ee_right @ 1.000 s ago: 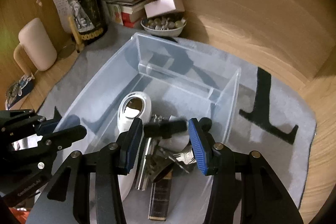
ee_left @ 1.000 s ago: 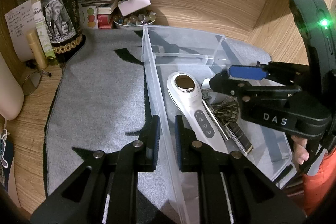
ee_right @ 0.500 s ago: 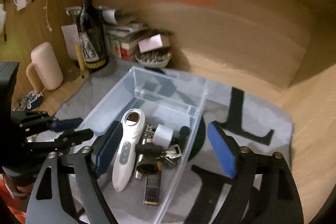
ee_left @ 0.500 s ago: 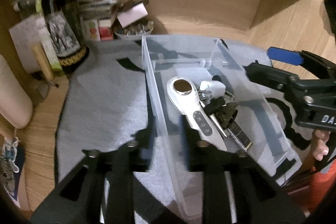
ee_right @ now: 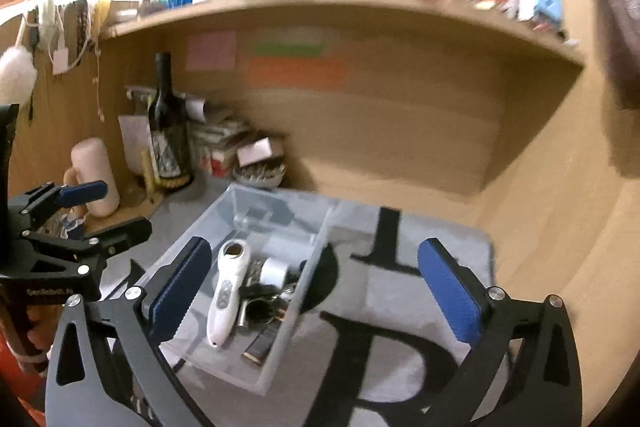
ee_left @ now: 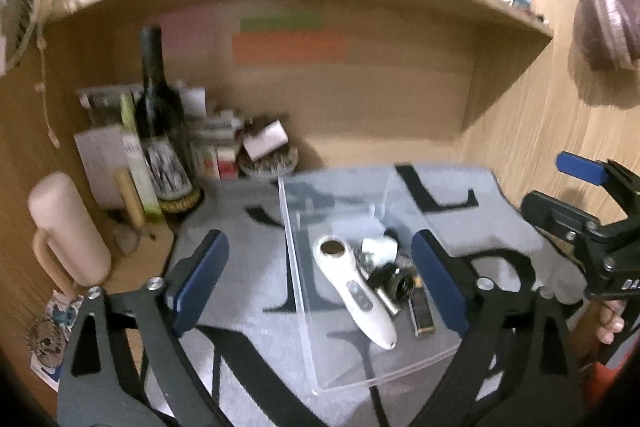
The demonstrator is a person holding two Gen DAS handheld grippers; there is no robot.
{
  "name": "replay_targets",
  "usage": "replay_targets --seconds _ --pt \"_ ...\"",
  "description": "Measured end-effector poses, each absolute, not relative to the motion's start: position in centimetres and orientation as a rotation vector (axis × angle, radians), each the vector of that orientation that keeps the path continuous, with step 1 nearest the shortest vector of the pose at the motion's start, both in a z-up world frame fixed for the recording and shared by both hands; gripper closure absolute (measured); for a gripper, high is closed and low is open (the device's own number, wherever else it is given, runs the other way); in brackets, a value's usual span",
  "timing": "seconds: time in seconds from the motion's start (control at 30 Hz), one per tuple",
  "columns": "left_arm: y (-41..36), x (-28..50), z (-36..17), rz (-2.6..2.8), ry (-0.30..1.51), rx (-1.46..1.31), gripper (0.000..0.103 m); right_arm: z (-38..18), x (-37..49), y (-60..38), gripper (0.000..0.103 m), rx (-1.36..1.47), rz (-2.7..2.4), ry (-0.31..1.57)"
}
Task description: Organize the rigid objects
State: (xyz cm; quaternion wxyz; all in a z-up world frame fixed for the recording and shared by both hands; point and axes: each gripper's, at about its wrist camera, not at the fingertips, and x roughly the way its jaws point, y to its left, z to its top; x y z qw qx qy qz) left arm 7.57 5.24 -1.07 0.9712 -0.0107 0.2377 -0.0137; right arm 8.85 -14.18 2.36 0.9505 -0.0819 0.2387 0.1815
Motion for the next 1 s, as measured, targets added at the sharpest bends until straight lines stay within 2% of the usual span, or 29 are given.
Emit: replay_targets --seconds 0.13,0.47,1.0 --pt "4.2 6.0 -0.2 -0.021 0.415 -0.013 0.004 3.1 7.0 -15.1 0.000 -0.153 0.347 0.428" --pt "2.2 2.3 0.9 -0.040 0.294 -0.017 0.001 3.0 4.3 -16.4 0.000 -0.101 0.350 0.398" --pt "1.4 1.0 1.2 -0.041 0.249 0.009 0.001 3.1 3.9 -16.7 0.000 -0.097 0.335 0.401"
